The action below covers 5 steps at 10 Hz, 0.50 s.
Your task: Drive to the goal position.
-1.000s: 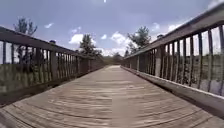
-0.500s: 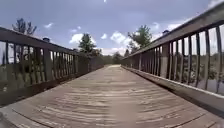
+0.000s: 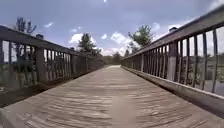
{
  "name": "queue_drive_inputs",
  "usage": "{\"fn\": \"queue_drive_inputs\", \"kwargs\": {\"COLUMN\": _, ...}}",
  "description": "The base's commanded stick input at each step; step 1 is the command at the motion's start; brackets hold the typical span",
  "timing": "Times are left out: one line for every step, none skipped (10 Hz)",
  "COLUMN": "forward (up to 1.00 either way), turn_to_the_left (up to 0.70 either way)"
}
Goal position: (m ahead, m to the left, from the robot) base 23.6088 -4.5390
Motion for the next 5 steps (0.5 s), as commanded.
{"fn": "queue_drive_inputs", "kwargs": {"forward": 0.5, "turn_to_the_left": 0.01}}
{"fn": "queue_drive_inputs", "kwargs": {"forward": 0.5, "turn_to_the_left": 0.01}}
{"fn": "queue_drive_inputs", "kwargs": {"forward": 0.5, "turn_to_the_left": 0.01}}
{"fn": "queue_drive_inputs", "kwargs": {"forward": 0.5, "turn_to_the_left": 0.01}}
{"fn": "queue_drive_inputs", "kwargs": {"forward": 0.5, "turn_to_the_left": 0.01}}
